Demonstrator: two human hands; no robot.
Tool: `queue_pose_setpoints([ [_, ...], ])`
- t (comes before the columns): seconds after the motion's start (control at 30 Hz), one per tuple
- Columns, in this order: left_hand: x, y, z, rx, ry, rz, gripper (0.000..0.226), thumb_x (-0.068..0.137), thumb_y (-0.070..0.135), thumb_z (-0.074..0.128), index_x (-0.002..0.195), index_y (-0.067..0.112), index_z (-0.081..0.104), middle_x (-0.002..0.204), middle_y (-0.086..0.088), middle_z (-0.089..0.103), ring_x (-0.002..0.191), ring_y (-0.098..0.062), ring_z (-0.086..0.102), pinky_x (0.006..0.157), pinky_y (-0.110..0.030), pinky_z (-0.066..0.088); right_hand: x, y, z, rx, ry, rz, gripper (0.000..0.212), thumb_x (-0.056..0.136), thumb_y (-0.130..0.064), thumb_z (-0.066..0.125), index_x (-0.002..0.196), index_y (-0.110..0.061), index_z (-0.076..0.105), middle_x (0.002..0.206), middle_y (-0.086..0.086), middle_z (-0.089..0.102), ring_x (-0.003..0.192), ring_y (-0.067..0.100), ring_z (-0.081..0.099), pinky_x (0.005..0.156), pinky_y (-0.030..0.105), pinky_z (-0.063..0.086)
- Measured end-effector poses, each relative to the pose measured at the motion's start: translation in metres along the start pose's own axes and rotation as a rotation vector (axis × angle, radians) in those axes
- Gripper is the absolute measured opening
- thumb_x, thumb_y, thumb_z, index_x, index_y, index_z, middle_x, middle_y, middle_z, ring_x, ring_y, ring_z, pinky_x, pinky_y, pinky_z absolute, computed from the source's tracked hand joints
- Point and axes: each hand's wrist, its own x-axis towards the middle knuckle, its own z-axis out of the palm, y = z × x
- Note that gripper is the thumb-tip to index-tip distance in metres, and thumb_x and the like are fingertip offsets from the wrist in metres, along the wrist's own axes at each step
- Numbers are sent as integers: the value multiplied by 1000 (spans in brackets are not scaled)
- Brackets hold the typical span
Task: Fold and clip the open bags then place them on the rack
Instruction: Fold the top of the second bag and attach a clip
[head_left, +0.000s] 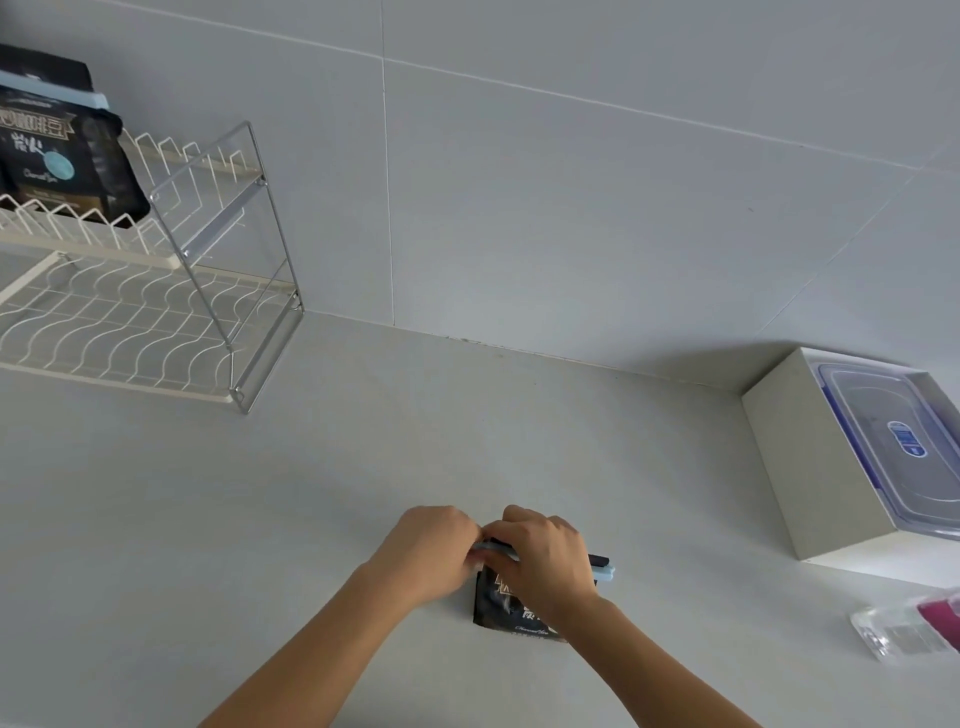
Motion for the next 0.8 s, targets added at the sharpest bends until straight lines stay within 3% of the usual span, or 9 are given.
queue_pose_setpoints([
  [0.27,-6,-3,5,-19,23,69,33,92,29,36,81,11,62,81,-11,64,72,-31,59,57,-33,34,0,3,3,33,-30,5,30,84,-55,51,95,-33,67,82,-6,63,73,20,60,64,24,36],
  [0.4,-7,-6,15,-244,67,-9,34,94,38,38,79,17,59,77,-2,62,71,-23,57,58,-32,37,3,5,-3,48,-58,34,28,81,-53,54,97,-32,66,86,-8,65,79,18,62,67,23,33],
  [0.53,-9,-9,24,-415,70,-98,26,92,35,41,69,28,49,68,6,54,64,-16,51,53,-27,34,6,7,-16,147,-125,74,40,74,-62,59,105,-37,58,94,-15,68,87,7,60,71,24,37],
  [0.67,-7,-11,24,-519,31,-140,30,91,38,40,66,29,53,61,6,56,50,-6,46,56,-25,39,0,15,-23,176,-58,96,17,80,-47,61,90,-33,65,84,-15,61,78,1,52,63,22,40],
  [0.8,0,-6,21,-789,-90,-196,39,94,40,40,69,18,60,72,1,69,64,-10,61,75,-33,51,-3,14,-21,186,-26,68,6,84,-34,60,82,-28,63,78,-13,57,72,2,48,60,21,42],
])
